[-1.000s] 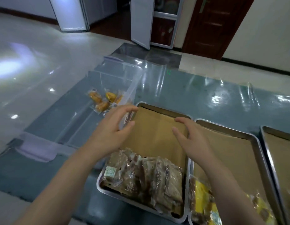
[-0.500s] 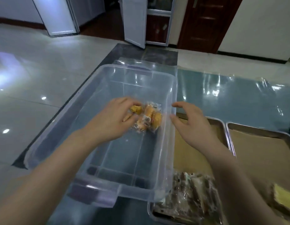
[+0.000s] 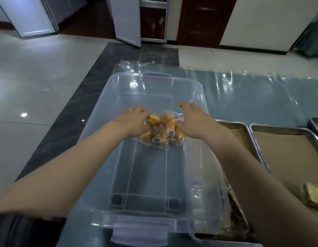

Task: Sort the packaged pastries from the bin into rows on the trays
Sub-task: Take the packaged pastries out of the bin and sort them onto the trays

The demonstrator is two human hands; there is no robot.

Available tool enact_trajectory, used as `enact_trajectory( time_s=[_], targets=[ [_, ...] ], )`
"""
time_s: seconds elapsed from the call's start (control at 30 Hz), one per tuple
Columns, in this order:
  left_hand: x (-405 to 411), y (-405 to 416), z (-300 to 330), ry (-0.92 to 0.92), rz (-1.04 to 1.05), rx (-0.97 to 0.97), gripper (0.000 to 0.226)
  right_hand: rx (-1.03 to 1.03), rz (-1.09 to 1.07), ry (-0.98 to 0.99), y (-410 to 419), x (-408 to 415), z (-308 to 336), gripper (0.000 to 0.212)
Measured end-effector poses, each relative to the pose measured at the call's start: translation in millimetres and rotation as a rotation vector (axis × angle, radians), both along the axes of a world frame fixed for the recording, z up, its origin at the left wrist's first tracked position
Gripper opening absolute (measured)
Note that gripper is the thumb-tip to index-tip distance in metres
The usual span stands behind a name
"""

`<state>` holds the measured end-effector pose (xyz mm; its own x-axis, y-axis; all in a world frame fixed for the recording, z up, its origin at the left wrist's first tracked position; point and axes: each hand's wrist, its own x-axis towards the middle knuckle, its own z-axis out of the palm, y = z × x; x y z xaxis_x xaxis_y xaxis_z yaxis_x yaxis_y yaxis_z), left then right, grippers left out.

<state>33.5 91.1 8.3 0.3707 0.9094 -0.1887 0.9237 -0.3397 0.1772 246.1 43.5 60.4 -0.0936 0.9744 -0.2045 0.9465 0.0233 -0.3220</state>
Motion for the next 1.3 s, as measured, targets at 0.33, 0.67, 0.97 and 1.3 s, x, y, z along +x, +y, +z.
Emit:
enact_trajectory(
  time_s=[0.33,0.67,0.97,1.3],
  targets=[
    [-12.1,40.6,-90.3,0.08,0.133,-0.031,0.073,-0.351,-0.173,-0.074,76.7,-29.2,-74.3,0.1],
    [-13.5,41.1,-128.2,0.082,0.153,-0.102,0.093,-0.251,-0.283,0.0,77.0,-42.1,-116.4,0.073],
    [-13.9,42.1,-132.4,0.076,0.062,-0.081,0.085,-0.28,-0.466,0.253,83.8,-33.0,-119.2,0.067],
    [-14.8,41.1,-130.2,-0.136,0.09,-0.214,0.078,-0.314,-0.482,0.204,89.1,-30.6,-112.1,0.061]
  ],
)
